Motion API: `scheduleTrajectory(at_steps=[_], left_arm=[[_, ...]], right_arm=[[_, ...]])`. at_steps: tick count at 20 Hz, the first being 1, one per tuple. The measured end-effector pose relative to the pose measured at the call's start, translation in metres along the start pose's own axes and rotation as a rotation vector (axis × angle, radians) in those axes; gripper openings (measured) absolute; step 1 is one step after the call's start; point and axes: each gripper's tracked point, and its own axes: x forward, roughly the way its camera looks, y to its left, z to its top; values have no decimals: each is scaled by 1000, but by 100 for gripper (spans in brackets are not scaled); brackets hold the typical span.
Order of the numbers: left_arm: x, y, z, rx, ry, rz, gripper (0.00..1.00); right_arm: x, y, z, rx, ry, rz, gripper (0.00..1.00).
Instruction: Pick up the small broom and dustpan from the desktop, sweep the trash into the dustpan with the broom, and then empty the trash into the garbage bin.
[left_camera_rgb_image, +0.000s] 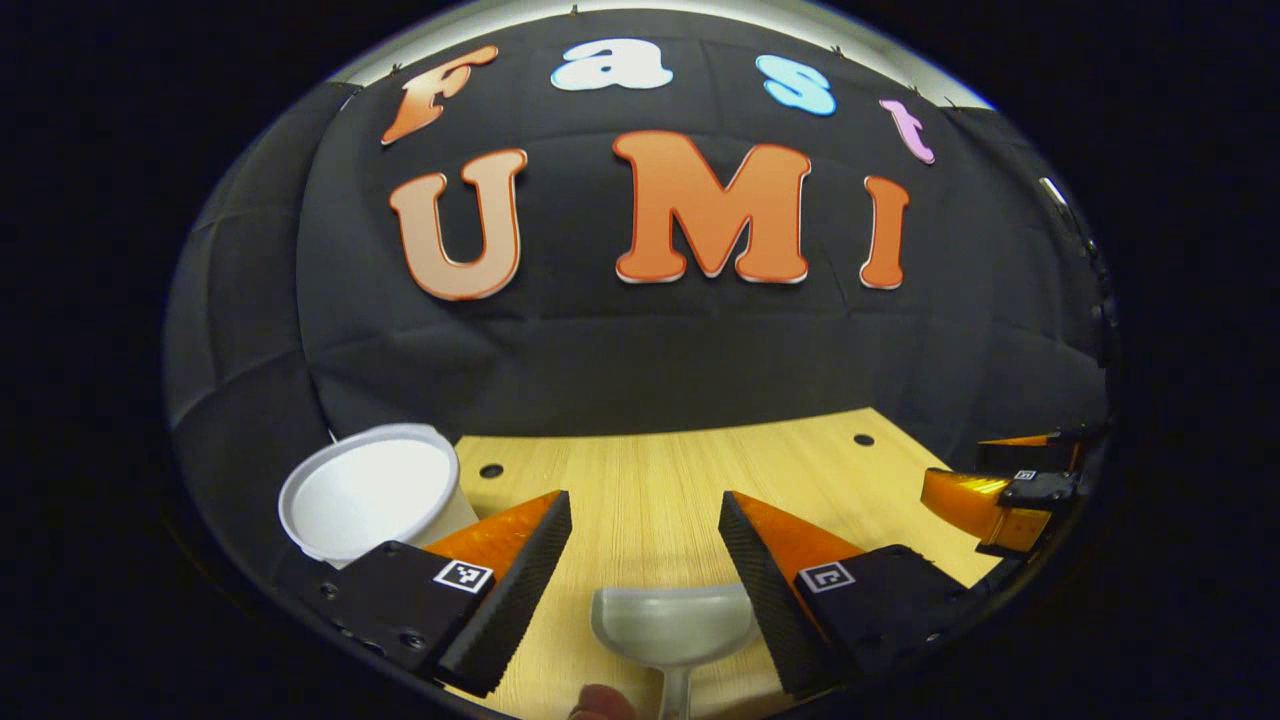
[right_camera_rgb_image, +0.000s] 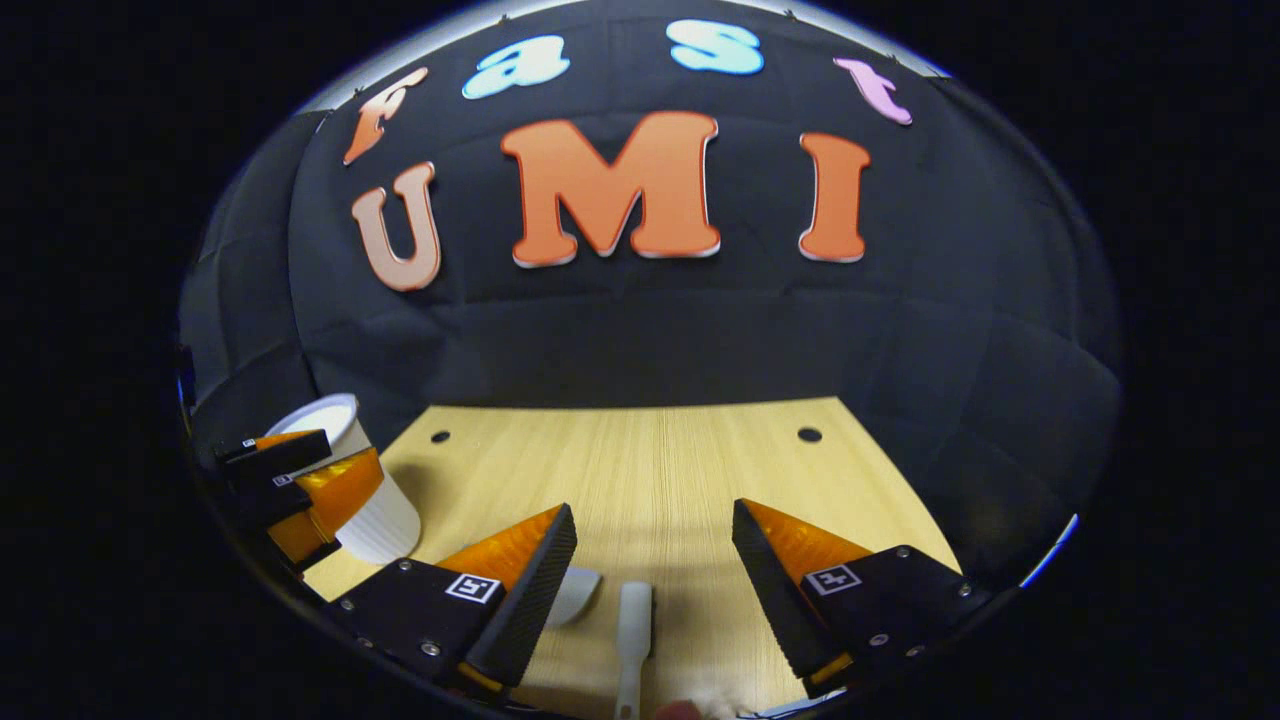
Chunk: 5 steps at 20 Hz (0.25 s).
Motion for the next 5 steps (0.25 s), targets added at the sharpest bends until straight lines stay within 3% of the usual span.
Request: scheduleTrajectory(at_steps=[5], left_arm=[[-18,-6,30,7,-243,33,93]], right_arm=[[3,3,19,-52,-289,-13,94]])
